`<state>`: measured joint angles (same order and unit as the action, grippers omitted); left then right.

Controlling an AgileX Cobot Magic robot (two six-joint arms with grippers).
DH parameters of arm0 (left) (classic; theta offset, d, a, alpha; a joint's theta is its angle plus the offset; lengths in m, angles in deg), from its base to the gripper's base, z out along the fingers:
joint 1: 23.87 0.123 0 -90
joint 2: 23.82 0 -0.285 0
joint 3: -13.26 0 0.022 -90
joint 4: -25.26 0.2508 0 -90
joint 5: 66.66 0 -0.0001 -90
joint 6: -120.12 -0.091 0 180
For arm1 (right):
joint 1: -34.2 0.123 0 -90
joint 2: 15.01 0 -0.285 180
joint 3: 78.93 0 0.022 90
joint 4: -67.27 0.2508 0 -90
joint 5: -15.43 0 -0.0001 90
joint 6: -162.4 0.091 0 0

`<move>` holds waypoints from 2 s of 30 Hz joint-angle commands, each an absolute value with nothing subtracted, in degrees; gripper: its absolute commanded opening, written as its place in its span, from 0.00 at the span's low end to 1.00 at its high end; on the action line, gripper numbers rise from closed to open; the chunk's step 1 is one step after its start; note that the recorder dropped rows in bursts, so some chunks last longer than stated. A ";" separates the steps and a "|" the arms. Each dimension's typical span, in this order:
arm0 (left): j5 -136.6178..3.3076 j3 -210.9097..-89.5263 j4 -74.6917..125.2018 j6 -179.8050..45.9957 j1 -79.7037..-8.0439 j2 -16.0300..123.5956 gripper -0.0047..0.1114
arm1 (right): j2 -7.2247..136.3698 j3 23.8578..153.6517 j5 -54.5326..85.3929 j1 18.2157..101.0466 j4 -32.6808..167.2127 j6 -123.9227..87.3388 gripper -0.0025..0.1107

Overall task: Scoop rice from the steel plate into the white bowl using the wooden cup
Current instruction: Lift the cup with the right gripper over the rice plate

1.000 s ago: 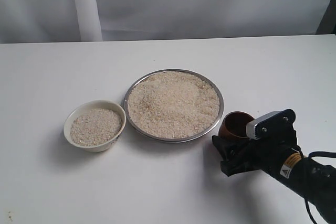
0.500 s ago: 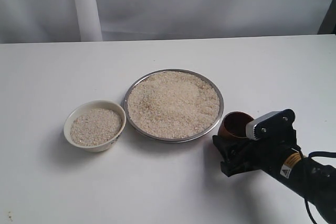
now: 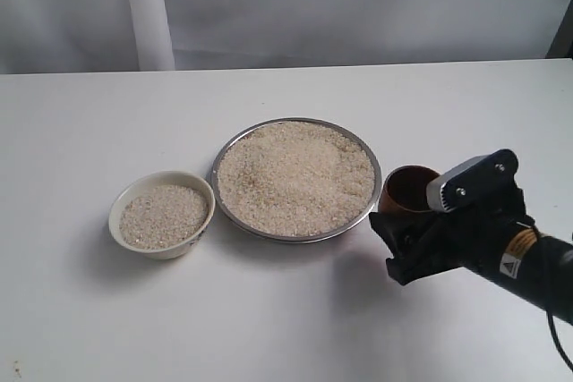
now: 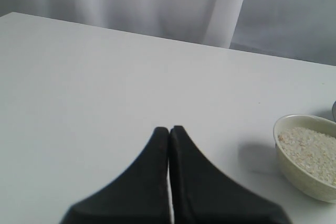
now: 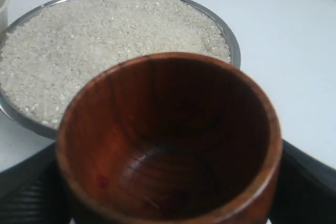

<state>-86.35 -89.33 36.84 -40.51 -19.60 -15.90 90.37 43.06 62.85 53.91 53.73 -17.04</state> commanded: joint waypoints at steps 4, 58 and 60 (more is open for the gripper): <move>-85.98 -89.53 36.51 -40.43 -19.86 -16.03 0.04 | 71.71 44.73 41.17 53.70 52.88 -12.04 0.02; -85.98 -89.53 36.51 -40.43 -19.86 -16.03 0.04 | 120.97 111.98 -40.44 79.43 -10.72 -32.58 0.02; -85.98 -89.53 36.51 -40.43 -19.86 -16.03 0.04 | 121.12 111.98 -40.13 79.33 -10.12 -32.58 0.02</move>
